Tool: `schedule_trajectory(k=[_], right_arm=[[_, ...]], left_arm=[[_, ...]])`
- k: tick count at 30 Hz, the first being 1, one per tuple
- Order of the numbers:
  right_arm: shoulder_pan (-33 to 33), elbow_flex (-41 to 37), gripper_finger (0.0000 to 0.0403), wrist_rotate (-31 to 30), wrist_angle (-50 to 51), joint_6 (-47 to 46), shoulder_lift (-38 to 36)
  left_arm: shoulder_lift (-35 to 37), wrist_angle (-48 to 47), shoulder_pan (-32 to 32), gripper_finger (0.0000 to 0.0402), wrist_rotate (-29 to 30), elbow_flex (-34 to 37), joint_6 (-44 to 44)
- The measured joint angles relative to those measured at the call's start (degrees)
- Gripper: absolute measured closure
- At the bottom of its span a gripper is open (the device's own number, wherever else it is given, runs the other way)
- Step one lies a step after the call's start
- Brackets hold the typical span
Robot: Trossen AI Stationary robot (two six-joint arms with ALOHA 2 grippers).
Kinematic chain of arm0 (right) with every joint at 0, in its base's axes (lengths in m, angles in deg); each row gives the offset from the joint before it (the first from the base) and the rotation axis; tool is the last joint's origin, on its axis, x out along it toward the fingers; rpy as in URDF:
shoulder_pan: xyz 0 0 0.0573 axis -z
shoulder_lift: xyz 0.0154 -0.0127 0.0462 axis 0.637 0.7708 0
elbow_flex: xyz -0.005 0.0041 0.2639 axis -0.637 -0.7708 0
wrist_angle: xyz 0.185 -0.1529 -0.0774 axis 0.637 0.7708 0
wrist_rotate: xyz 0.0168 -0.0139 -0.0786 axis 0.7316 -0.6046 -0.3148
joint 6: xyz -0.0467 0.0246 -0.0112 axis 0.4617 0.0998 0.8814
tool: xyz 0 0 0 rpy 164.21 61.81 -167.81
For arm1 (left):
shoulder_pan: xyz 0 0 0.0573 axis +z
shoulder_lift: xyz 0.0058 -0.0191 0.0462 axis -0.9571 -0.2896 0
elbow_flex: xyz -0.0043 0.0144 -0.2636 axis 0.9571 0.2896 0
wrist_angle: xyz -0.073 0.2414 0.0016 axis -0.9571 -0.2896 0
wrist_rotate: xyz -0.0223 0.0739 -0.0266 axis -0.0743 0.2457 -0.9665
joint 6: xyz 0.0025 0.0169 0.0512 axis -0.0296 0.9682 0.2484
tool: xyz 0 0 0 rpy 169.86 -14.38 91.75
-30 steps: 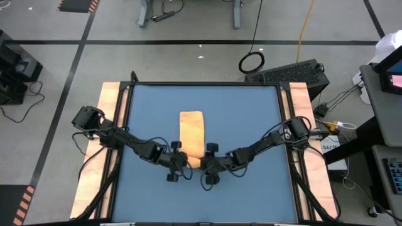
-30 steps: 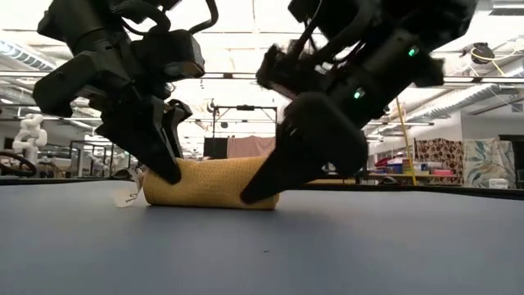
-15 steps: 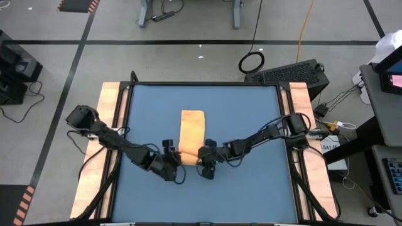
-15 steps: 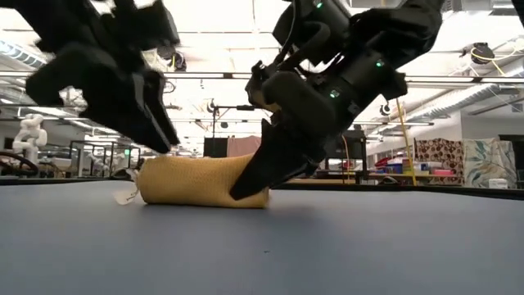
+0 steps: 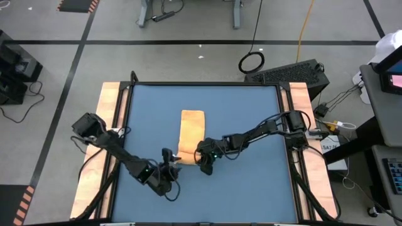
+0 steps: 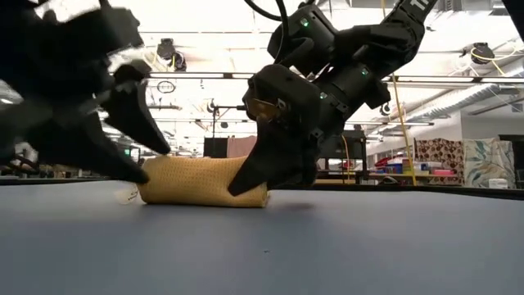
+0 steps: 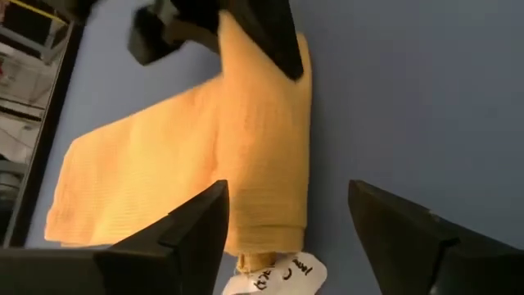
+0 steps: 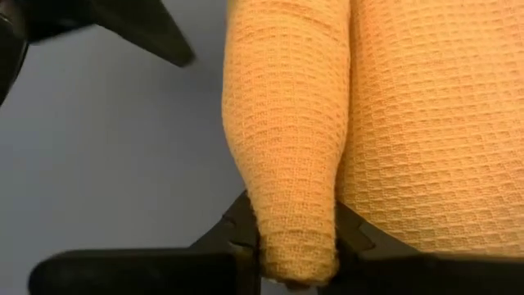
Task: Roll towel into tight, uniform cylinder
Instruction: Roll the orange microfiber cloth
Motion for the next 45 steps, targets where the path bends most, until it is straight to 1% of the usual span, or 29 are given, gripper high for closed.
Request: schedule_trajectory(k=[5,12,16,20,22,25,28,30,34,36,39,42,45], right_arm=[[0.4,0.0,0.0344,2.2,-0.2,-0.5,0.0],[0.4,0.0,0.0344,2.3,-0.4,-0.3,0.1],[0.3,0.0,0.0344,2.4,-0.3,0.5,0.1],[0.3,-0.1,0.0338,2.6,-0.5,2.1,-0.1],[0.2,-0.1,0.0325,2.4,-0.4,3.5,-0.5],[0.0,-0.2,0.029,2.1,2.5,7.2,-2.6],[-0.2,-0.3,0.0248,2.1,6.7,11.9,-5.4],[-1.1,-0.3,0.0224,-0.5,10.7,15.4,-7.7],[-4.2,-0.2,0.0192,-9.4,19.4,19.4,-11.4],[-6.2,-0.3,0.0184,-12.8,20.0,21.0,-12.2],[-9.5,-0.2,0.018,-16.6,14.7,23.4,-12.3],[-12.4,-0.2,0.0179,-21.3,7.4,25.0,-10.8],[-14.2,-0.1,0.0179,-29.1,0.9,26.5,-7.9]], left_arm=[[-3.5,0.1,1.1,0.0148,0.4,-0.1,2.6],[-4.3,0.0,4.0,0.0165,0.4,-0.1,2.7],[-4.3,-1.2,5.6,0.0191,-1.6,-0.2,2.6],[-4.2,-1.1,6.8,0.0238,-4.5,0.0,2.7],[-4.1,-1.0,7.2,0.0267,-5.8,0.0,2.7],[-4.0,-0.7,7.7,0.0305,-7.5,0.0,2.6],[-4.0,-0.6,8.0,0.0323,-8.1,0.0,2.7],[-4.0,-0.7,8.3,0.0325,-9.0,0.0,2.7],[-3.1,-0.6,9.7,0.0324,-13.1,0.0,2.6],[-2.3,-0.6,10.5,0.0324,-15.4,0.1,2.7],[-0.8,-0.6,12.4,0.0323,-19.5,0.1,2.7],[0.3,-0.3,14.6,0.0323,-25.9,0.1,2.6],[0.5,-0.6,16.8,0.0323,-30.9,0.0,2.1]])
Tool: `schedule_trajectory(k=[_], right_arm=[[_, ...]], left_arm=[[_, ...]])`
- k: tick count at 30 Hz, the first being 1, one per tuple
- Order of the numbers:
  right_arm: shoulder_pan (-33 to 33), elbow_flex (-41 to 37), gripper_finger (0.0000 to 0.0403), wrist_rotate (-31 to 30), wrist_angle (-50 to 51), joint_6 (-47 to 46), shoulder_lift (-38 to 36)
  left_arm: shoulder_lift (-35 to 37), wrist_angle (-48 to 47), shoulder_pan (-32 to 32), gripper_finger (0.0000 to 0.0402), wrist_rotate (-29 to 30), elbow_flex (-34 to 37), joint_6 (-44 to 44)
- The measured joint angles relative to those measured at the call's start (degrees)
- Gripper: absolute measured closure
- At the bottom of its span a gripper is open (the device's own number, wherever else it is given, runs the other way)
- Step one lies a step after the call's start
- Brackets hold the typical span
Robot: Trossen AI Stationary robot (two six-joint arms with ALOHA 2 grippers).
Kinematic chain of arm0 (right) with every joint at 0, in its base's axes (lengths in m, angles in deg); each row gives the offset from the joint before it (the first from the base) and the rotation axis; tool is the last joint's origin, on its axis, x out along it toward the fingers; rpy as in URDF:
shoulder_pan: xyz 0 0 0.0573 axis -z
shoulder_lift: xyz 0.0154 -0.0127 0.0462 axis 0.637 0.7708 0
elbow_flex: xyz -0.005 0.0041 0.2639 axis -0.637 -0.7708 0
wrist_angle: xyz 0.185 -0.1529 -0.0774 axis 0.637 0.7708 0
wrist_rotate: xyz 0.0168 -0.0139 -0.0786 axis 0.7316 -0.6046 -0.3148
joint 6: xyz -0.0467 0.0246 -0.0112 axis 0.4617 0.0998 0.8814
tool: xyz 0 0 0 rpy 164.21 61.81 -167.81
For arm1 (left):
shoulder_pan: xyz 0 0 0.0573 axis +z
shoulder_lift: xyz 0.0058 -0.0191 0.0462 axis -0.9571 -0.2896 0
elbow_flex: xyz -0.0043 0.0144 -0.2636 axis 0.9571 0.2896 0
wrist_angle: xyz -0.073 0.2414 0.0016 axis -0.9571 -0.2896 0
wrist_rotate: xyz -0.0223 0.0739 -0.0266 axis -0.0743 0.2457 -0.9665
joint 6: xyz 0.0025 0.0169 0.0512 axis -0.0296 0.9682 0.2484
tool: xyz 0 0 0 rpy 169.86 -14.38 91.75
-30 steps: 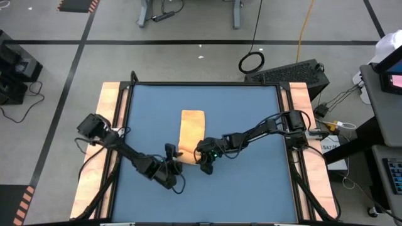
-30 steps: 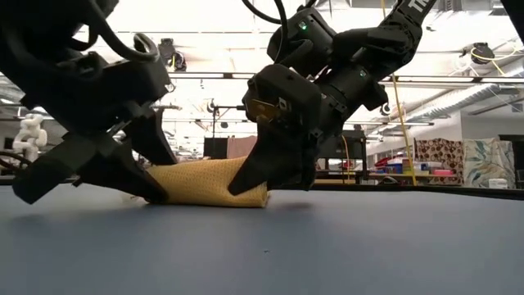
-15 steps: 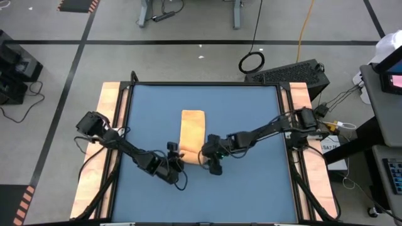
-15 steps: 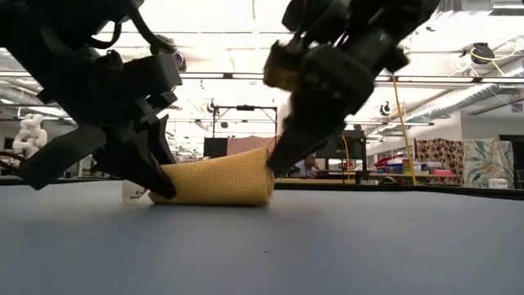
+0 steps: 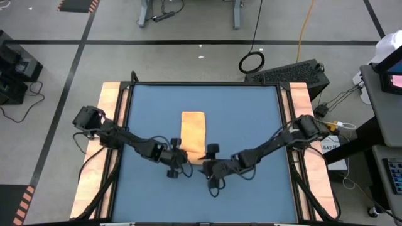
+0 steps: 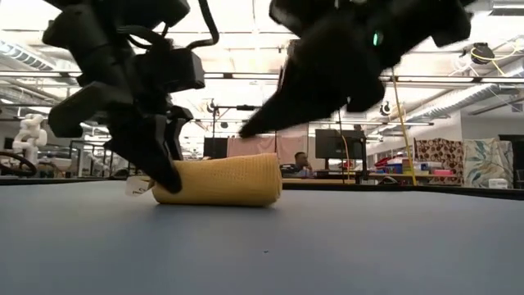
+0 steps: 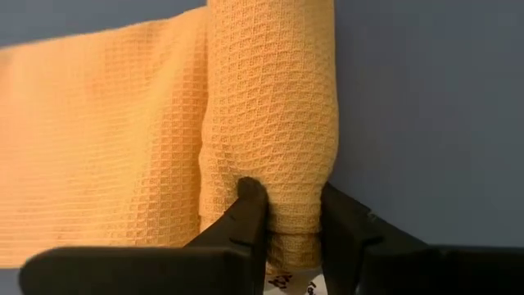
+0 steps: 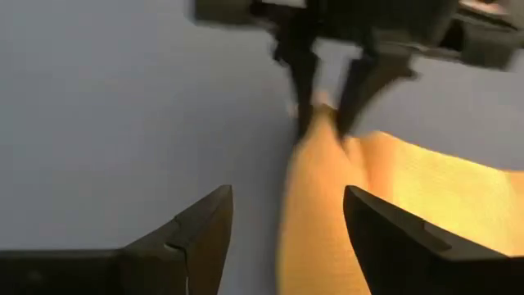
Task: Roll towel into tight, uniform cylinder
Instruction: Roll the orange microfiber cloth
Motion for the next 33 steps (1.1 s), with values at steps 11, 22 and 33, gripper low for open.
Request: schedule_trajectory(k=[11,22,33], right_arm=[[-0.7,0.0,0.0179,-10.6,-2.3,-3.3,8.7],[-1.4,0.0,0.0179,-13.9,-1.7,2.5,7.8],[1.4,-1.9,0.0179,-10.7,-2.9,-4.7,8.1]], left_arm=[[0.0,-1.8,2.1,0.0322,-3.2,-0.1,-2.5],[0.0,-2.1,2.1,0.0322,-3.8,0.0,-4.9],[0.0,-1.9,2.0,0.0322,-3.8,0.0,-5.9]])
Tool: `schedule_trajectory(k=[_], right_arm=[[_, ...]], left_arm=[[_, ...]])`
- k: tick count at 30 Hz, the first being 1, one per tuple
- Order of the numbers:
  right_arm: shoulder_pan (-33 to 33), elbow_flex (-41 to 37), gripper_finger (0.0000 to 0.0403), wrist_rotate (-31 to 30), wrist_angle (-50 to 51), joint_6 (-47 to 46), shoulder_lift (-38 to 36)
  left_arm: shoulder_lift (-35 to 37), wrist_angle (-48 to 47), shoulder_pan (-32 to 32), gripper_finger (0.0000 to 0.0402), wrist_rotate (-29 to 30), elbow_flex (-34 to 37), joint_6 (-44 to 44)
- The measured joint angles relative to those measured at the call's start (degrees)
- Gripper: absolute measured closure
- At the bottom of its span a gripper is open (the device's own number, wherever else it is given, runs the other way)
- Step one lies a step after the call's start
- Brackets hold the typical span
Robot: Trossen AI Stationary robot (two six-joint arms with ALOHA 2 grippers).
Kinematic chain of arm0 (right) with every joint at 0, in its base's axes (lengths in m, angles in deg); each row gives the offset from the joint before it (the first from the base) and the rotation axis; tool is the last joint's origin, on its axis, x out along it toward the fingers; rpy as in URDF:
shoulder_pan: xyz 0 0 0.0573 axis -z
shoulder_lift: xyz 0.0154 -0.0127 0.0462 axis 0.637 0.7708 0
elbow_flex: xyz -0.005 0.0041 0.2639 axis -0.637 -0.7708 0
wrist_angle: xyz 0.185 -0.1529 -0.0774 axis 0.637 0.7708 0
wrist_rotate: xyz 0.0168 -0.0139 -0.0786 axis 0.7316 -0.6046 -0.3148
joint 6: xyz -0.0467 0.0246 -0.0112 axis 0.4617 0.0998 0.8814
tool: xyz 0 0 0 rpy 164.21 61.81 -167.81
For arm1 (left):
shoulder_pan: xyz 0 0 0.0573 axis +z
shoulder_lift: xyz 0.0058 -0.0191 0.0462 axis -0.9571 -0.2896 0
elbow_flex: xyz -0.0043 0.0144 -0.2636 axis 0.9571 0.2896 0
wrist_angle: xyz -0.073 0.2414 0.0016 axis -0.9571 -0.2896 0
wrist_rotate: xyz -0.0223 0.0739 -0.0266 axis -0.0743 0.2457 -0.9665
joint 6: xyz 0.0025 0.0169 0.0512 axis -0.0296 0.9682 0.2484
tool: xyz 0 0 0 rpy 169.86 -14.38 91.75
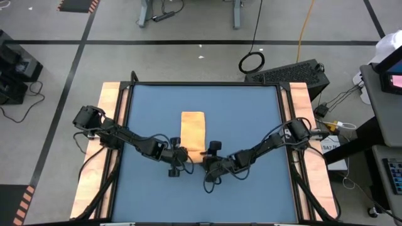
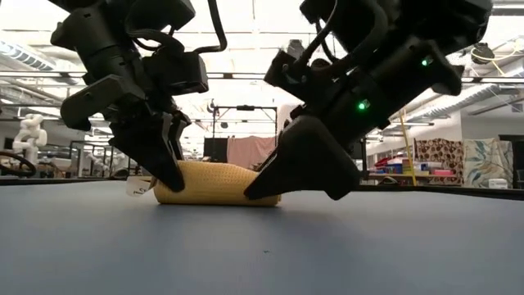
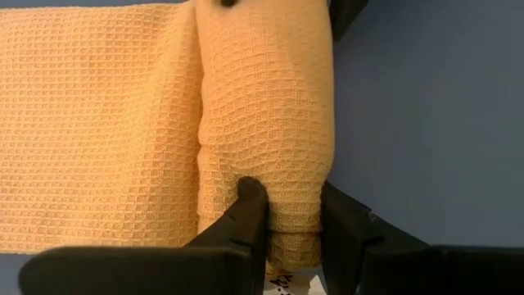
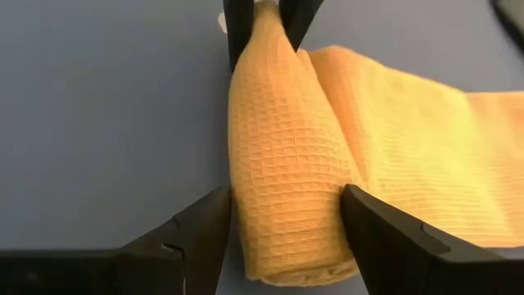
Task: Roll towel into tight, uniform cylinder
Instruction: Roll the orange microfiber cloth
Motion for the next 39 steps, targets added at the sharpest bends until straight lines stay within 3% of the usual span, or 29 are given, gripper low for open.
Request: schedule_trajectory(k=[8,13,18,22,25,29,35,39], right_arm=[[3.7,-0.2,0.0183,9.2,0.4,-6.2,-0.1],[6.4,-0.1,0.023,15.6,2.0,-10.9,-0.3],[7.9,-0.1,0.03,21.0,2.1,-13.1,-0.2],[9.4,-0.1,0.0329,25.2,1.9,-16.3,-0.2],[11.1,-0.1,0.0331,29.5,1.9,-18.7,-0.2],[13.8,-0.2,0.0323,35.8,1.9,-22.9,-0.2],[16.9,-0.2,0.0323,43.7,1.6,-24.4,-0.2],[17.7,-0.2,0.0323,45.1,1.5,-25.6,-0.2]], left_arm=[[0.0,1.0,-0.3,0.0322,1.4,0.2,-0.6],[-0.1,0.6,-1.4,0.0314,4.4,0.2,-4.2],[0.6,-1.7,-4.5,0.0249,11.5,-0.4,-4.5],[3.6,-9.2,-7.1,0.0184,20.3,-1.6,-4.3],[6.9,-9.4,-9.3,0.0149,26.4,-2.3,-3.9],[8.1,-7.6,-12.2,0.0129,28.7,-2.4,-1.6],[2.8,-2.3,-14.9,0.0128,33.3,-2.4,8.2],[-1.1,-0.7,-14.6,0.0128,34.1,-2.5,11.4]])
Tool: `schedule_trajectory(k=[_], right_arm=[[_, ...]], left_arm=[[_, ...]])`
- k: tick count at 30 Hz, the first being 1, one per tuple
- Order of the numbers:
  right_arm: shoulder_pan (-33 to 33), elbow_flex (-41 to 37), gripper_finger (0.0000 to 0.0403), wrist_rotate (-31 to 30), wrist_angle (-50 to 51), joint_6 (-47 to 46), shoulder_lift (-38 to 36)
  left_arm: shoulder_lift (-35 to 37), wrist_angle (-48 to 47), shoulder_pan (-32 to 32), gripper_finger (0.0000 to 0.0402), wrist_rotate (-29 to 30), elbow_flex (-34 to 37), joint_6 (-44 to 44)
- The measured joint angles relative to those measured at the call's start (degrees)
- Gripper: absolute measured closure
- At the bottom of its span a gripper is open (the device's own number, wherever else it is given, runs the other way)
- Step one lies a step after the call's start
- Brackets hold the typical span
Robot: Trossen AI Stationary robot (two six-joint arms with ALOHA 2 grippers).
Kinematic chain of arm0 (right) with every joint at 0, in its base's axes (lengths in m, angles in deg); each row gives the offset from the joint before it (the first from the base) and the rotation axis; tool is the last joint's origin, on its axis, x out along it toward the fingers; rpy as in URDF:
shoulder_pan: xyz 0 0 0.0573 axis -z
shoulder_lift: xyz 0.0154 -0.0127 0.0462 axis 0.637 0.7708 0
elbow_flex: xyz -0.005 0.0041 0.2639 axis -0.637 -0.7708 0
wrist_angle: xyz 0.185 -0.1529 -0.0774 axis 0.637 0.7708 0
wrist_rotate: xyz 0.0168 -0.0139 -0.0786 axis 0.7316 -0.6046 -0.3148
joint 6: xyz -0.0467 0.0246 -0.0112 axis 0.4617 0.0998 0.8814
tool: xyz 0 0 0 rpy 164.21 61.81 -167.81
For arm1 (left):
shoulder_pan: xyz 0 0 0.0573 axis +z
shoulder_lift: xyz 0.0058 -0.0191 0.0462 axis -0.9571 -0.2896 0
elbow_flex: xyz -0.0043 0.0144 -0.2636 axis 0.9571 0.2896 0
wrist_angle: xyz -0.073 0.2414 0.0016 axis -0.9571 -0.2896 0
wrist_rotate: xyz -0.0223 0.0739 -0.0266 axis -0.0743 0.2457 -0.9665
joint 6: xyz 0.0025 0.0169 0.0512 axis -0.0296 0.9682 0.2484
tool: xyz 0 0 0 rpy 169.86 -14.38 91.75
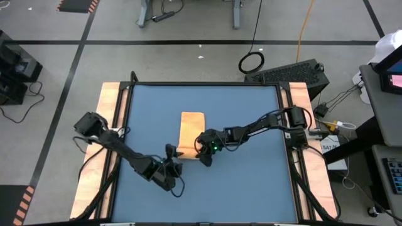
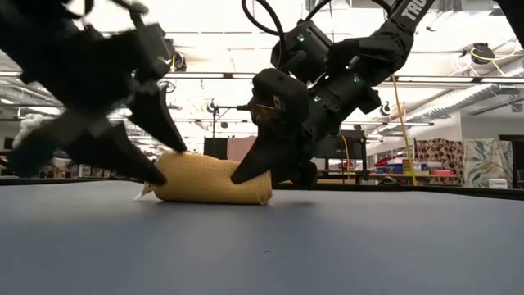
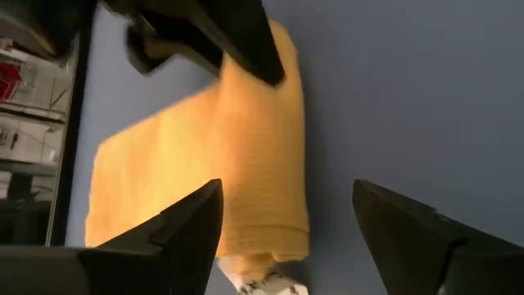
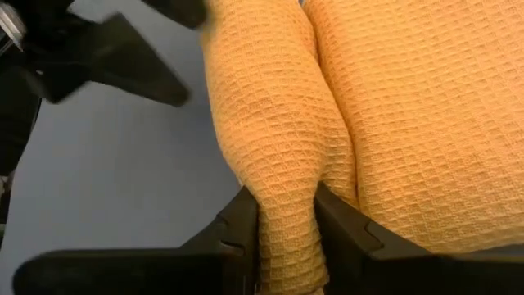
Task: Roll towel into tight, uniform cylinder
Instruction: Roll the orange microfiber cloth
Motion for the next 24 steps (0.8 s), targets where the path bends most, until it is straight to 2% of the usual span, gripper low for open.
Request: schedule_trajectory(k=[6,13,19,24], right_arm=[[0.0,0.0,0.0323,0.4,0.0,0.0,0.0],[-0.1,0.0,0.0314,0.3,0.0,1.5,0.0],[-0.2,-0.1,0.0266,0.1,1.4,9.0,-2.8],[-2.0,-0.4,0.0217,-2.9,8.9,18.9,-9.0]], left_arm=[[-3.7,-0.7,1.8,0.0131,0.3,0.0,-0.3],[-4.1,-2.1,4.9,0.0184,-2.8,-0.2,-4.7],[-3.9,-2.4,7.7,0.0254,-8.5,-0.3,-5.4],[-3.7,-2.6,9.1,0.0296,-11.2,-0.3,-5.0]])
